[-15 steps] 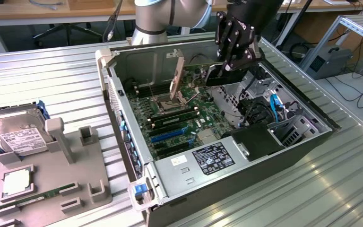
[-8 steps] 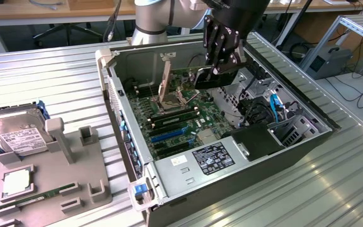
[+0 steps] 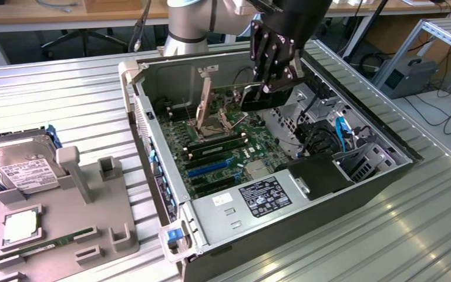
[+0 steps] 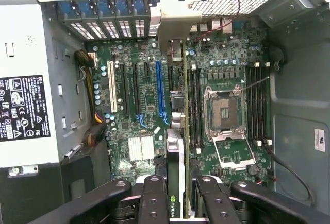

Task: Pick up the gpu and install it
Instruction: 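Insert the gpu into the slot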

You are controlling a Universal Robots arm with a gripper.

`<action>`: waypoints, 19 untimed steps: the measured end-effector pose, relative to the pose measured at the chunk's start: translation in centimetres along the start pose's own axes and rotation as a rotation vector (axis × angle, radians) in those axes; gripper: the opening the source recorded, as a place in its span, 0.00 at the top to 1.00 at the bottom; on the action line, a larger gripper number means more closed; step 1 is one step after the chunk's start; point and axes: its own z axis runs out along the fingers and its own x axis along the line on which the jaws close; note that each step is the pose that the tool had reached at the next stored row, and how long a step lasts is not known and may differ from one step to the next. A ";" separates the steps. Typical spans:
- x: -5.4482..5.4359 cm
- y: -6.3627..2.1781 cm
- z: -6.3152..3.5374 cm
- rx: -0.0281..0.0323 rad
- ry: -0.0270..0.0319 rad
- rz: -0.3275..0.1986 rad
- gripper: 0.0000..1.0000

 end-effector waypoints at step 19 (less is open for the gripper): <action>-0.8 1.00 7.50 0.0047 0.0677 -0.001 0.73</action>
